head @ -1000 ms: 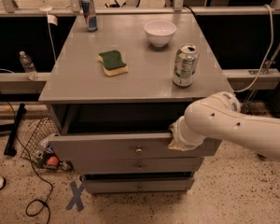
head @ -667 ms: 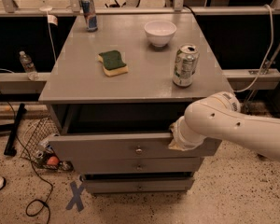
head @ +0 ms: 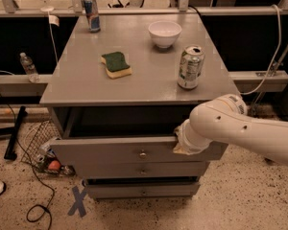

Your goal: Open top drawer

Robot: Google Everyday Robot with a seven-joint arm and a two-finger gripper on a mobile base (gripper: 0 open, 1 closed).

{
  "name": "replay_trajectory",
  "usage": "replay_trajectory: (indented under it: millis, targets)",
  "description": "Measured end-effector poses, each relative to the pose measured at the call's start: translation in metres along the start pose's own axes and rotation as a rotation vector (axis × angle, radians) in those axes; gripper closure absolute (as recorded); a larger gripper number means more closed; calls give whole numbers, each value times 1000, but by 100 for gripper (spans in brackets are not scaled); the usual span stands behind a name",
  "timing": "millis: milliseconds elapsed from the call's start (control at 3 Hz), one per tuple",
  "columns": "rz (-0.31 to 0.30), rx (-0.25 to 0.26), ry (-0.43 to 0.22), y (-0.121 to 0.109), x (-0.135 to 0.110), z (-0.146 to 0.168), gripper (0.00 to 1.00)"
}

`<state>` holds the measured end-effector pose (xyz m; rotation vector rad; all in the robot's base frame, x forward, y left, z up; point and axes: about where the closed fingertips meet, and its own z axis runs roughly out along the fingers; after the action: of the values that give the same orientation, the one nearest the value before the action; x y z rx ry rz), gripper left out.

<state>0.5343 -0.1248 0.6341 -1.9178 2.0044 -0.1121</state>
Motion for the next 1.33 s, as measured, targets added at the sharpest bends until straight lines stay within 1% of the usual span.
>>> replay_trajectory:
  millis: [333, 667, 1000, 1333]
  targets:
    - [0, 0, 0, 0, 0, 0, 51]
    - [0, 0, 0, 0, 0, 0, 29]
    - [0, 0, 0, 0, 0, -1, 4]
    - [1, -1, -4, -1, 0, 0, 0]
